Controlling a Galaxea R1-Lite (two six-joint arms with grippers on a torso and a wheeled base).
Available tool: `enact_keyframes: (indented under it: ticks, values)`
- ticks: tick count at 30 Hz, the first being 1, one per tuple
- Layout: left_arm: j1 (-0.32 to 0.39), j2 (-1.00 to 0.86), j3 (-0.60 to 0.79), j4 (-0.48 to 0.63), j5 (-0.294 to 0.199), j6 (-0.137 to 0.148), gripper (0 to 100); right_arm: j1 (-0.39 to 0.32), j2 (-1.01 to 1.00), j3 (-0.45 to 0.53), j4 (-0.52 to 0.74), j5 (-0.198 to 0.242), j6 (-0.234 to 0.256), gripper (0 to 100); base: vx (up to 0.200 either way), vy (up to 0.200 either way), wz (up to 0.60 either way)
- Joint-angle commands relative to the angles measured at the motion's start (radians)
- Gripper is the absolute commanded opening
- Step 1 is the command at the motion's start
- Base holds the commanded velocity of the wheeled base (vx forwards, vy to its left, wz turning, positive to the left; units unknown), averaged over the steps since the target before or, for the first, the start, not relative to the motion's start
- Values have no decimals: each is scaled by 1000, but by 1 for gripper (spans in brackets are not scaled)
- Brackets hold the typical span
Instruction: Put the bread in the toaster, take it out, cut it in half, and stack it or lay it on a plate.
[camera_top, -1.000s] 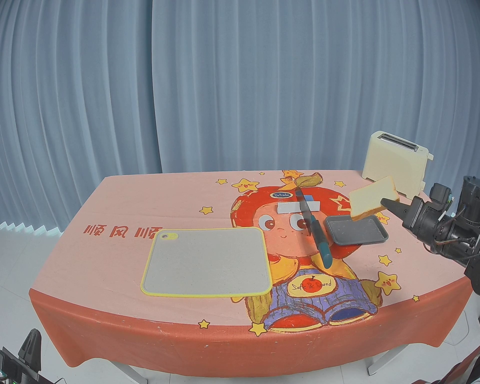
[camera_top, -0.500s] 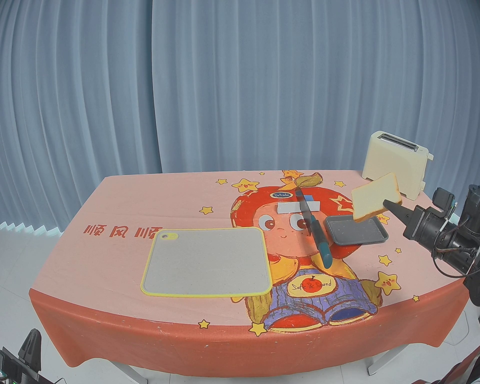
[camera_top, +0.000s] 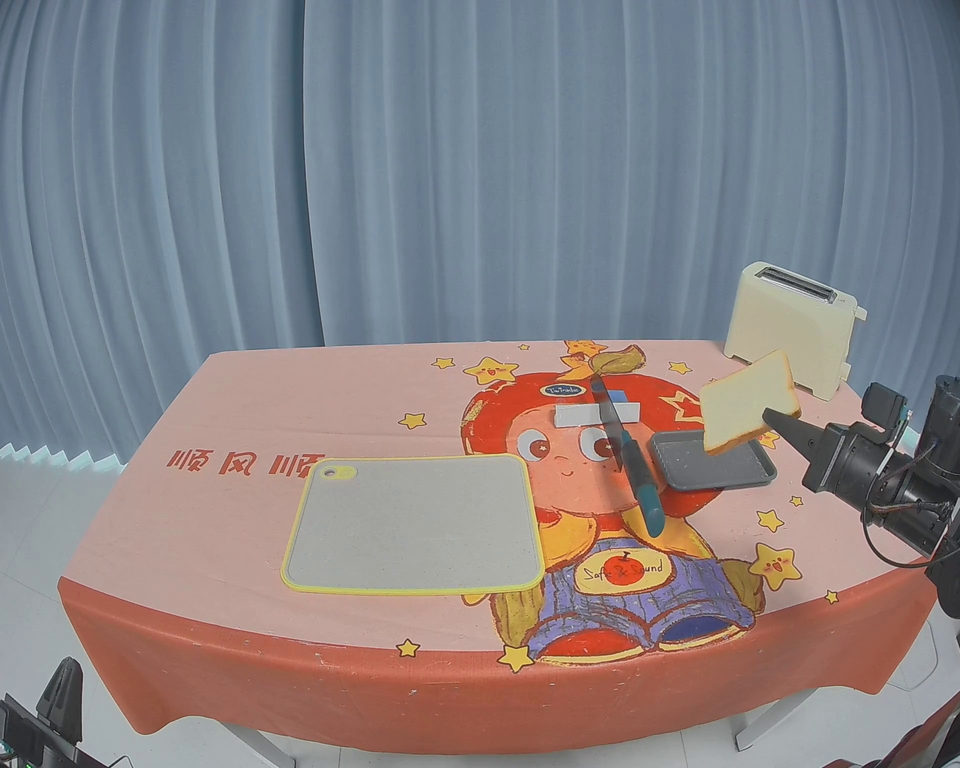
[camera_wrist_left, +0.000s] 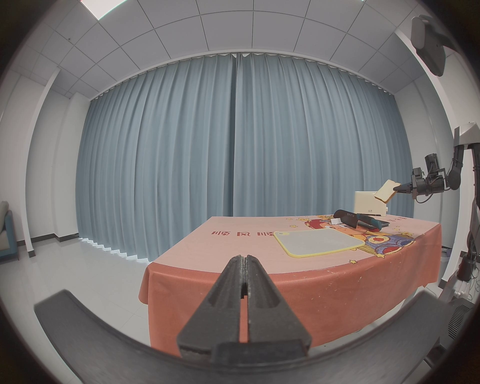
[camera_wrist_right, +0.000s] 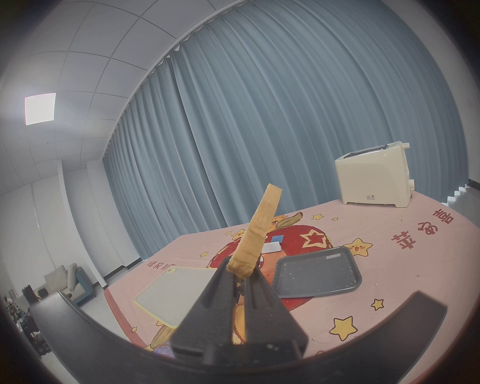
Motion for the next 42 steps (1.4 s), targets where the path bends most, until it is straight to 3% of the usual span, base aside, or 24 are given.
enact_keyframes:
  ticks: [1, 30, 42]
  values:
    - [0, -16, 18, 0, 0, 0, 0, 5, 0, 1, 0, 1, 0, 0, 0, 0, 0]
    - [0, -16, 18, 0, 3, -2, 0, 8, 10, 11, 0, 2, -1, 0, 0, 0, 0]
    - [0, -16, 18, 0, 3, -3, 0, 16, 12, 15, 0, 1, -14, 0, 0, -200, 0]
